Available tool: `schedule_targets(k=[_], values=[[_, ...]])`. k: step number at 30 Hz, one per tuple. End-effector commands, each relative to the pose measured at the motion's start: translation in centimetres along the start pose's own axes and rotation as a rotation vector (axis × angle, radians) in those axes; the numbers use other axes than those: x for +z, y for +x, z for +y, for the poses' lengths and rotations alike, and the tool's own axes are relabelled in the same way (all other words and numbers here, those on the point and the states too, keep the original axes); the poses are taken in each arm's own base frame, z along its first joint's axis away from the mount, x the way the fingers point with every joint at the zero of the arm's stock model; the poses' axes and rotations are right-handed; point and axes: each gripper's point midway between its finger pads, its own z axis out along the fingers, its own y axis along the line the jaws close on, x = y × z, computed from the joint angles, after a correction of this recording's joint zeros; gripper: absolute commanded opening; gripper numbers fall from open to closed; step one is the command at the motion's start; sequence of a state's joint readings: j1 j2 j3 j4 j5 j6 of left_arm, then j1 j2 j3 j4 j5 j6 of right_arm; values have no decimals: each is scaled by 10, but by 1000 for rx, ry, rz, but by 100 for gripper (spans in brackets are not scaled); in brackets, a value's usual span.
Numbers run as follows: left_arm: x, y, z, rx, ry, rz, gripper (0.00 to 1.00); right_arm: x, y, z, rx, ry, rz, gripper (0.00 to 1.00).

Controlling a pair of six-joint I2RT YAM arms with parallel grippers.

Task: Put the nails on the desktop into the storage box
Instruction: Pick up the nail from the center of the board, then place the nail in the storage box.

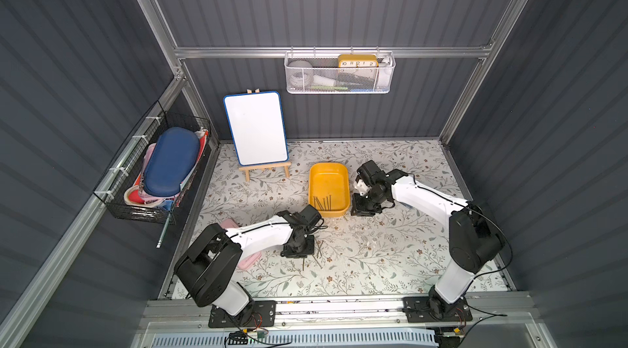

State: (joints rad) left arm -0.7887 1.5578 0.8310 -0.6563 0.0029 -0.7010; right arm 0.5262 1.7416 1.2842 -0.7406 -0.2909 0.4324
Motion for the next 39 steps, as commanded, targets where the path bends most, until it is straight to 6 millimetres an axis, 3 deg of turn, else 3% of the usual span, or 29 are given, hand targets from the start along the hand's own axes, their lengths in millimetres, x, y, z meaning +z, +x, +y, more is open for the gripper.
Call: schedule_targets(k=[1, 6, 11, 15, 19, 23, 28, 32, 39], values=[[-9, 10, 1, 25, -21, 51, 0, 1, 4, -5, 0, 13, 10, 25], [-65, 0, -12, 19, 16, -9, 0, -14, -3, -9, 23, -12, -26, 26], [-107, -26, -53, 52, 153, -75, 0, -23, -7, -20, 37, -12, -39, 26], [-129, -95, -87, 105, 259, -176, 0, -25, -9, -25, 52, -20, -37, 26], [-139, -175, -100, 141, 294, -284, 0, -23, -9, -29, 61, -22, -30, 26], [-127, -233, -123, 195, 307, -321, 0, -17, -11, -36, 70, -17, -12, 26], [-81, -269, -133, 210, 279, -306, 0, -8, -11, -43, 87, -15, 8, 26], [-51, -274, -132, 206, 266, -283, 0, -4, -13, -45, 91, -14, 20, 26], [-15, -257, -117, 176, 242, -235, 0, 2, -14, -46, 92, -15, 35, 26]])
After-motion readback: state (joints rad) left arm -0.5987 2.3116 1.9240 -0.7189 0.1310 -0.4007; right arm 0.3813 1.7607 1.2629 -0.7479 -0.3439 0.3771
